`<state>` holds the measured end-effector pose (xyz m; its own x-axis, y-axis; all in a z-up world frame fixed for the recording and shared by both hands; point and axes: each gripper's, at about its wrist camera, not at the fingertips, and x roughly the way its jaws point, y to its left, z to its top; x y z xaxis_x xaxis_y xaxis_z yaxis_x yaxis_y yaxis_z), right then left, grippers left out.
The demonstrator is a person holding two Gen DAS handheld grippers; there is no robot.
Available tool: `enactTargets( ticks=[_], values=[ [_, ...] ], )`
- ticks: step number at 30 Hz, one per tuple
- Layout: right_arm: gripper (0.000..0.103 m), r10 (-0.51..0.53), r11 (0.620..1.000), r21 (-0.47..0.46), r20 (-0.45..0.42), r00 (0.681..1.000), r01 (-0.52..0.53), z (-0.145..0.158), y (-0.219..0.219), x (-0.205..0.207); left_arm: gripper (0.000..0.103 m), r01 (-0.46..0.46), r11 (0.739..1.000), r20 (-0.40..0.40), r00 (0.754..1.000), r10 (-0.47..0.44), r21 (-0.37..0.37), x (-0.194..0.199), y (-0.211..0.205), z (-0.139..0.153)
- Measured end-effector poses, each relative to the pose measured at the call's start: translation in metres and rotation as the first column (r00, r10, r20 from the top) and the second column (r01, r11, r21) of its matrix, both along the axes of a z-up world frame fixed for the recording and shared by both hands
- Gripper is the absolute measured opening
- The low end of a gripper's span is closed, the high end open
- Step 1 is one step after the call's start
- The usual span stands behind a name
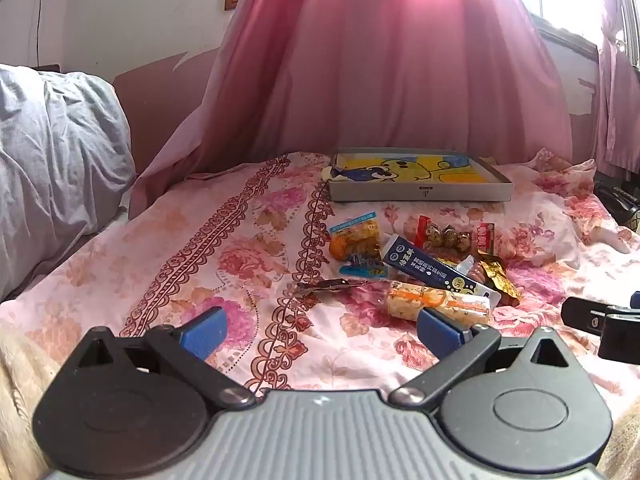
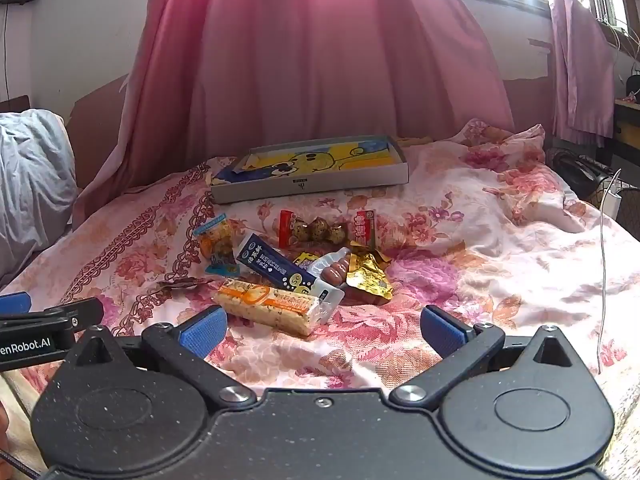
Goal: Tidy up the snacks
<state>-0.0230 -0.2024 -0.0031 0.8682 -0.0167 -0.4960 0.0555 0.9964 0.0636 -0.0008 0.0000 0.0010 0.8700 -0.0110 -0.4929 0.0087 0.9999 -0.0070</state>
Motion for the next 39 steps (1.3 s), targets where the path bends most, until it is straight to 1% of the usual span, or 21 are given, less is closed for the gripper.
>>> enactTargets(
  ticks=[7,39],
  values=[
    [0.102,0.0,1.0,0.0,0.0,1.0,0.0,-0.0004,0.0007,0.0004,0.103,-0.006,1.0,-0.004,1.0,0.006,-0.002,0.0014,0.0034,-0.0055],
    [0.102,0.0,1.0,0.0,-0.005,1.0,0.0,-0.0011,0.0008,0.0013,0.103,-0.009,1.0,-0.015,1.0,0.009,-0.009,0.0016,0.0048,-0.0073]
  ],
)
